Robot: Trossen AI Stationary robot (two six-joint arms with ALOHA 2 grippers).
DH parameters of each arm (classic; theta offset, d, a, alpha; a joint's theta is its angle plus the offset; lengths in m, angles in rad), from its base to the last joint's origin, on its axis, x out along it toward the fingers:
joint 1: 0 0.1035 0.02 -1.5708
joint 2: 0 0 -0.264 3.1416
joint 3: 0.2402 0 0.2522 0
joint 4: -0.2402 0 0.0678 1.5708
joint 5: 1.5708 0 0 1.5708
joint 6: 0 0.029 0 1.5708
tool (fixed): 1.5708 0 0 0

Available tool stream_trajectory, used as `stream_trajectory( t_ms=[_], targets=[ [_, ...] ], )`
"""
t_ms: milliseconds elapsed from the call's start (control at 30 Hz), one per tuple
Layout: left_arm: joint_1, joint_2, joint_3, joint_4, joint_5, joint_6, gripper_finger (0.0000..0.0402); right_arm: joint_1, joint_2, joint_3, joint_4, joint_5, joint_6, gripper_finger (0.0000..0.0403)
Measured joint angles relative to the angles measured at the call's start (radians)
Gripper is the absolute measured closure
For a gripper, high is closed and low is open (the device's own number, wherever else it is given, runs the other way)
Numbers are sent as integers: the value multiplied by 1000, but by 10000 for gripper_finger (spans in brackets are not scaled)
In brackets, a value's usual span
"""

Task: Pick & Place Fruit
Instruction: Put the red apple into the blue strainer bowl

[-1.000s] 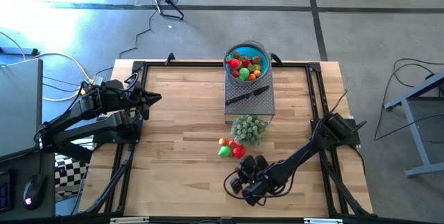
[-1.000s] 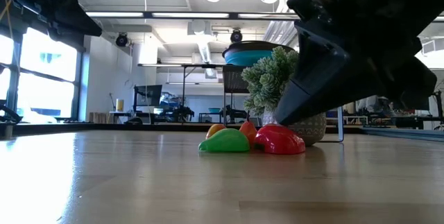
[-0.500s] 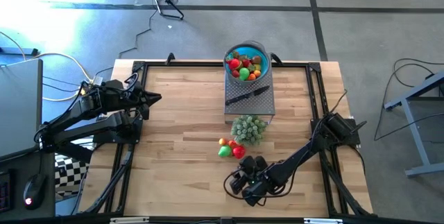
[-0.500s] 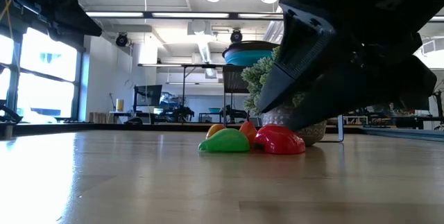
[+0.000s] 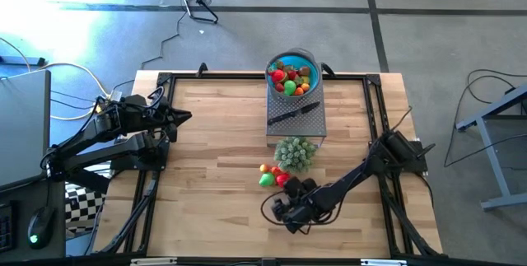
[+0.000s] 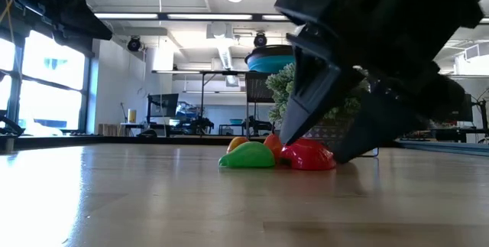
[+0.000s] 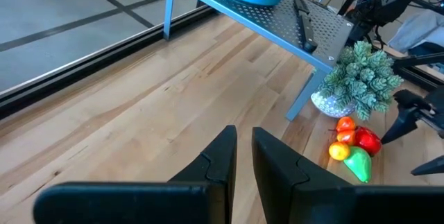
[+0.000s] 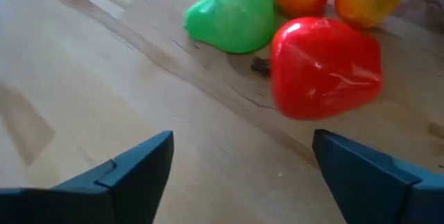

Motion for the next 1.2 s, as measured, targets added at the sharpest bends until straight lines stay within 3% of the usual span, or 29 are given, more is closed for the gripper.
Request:
stream_trajectory(
  t_ms=[233, 667, 933, 1200],
  targets=[
    [0, 0, 0, -1, 0, 0, 358, -42, -2, 0, 3, -68, -2, 31],
    [0, 0, 0, -2, 0, 0, 358, -62, -2, 0, -4, -64, 117, 33],
    [0, 0, 0, -2, 0, 0, 358, -63, -2, 0, 105, -149, 22, 33],
    [0, 0, 0, -2, 0, 0, 358, -64, -2, 0, 187, -155, -48, 33]
  ],
)
